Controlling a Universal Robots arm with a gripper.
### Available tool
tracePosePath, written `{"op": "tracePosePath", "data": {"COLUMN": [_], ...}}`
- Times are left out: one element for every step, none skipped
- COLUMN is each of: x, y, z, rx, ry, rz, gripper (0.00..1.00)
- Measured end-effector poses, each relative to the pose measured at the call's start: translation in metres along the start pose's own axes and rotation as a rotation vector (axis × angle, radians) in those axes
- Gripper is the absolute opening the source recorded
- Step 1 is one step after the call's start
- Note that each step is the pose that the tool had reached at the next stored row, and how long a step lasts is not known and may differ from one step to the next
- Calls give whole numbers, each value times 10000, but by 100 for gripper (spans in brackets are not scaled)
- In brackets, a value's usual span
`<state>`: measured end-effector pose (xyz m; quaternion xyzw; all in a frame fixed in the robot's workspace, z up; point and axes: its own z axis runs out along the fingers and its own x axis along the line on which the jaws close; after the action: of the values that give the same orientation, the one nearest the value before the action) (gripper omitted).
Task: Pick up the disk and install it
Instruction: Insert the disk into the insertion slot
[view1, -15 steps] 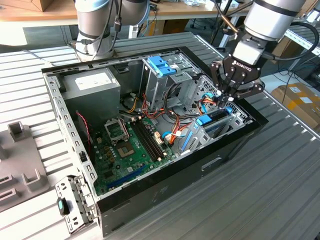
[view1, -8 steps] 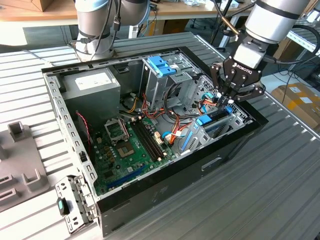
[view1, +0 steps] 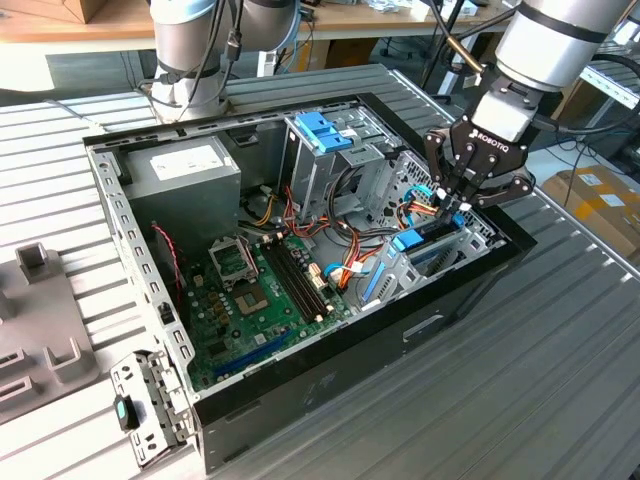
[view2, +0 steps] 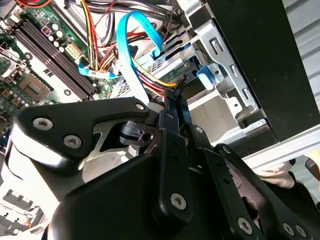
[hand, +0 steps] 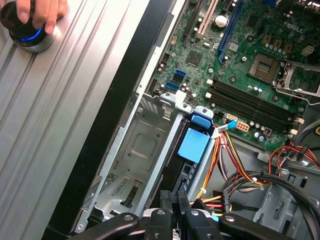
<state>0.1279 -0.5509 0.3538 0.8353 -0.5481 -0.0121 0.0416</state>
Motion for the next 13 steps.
{"op": "tracePosePath", "data": {"x": [0,-1,-3,-6,-10,-18,-23,-29,-36,-42,-54,-66,-69], "y": [0,2,8,16,24,41,53,66,82,97,123,152,160], "z": [0,1,2,3,2,4,4,5,6,7,9,12,12], "rx": [0,0,-1,-1,-3,-4,-5,-6,-7,-8,-8,-8,-8], "ry": [0,-3,-6,-10,-12,-17,-20,-21,-23,-25,-28,-29,-29], "rz": [6,30,66,106,139,193,220,248,280,302,324,337,338], "gripper": [16,16,16,16,16,16,16,16,16,16,16,16,16]}}
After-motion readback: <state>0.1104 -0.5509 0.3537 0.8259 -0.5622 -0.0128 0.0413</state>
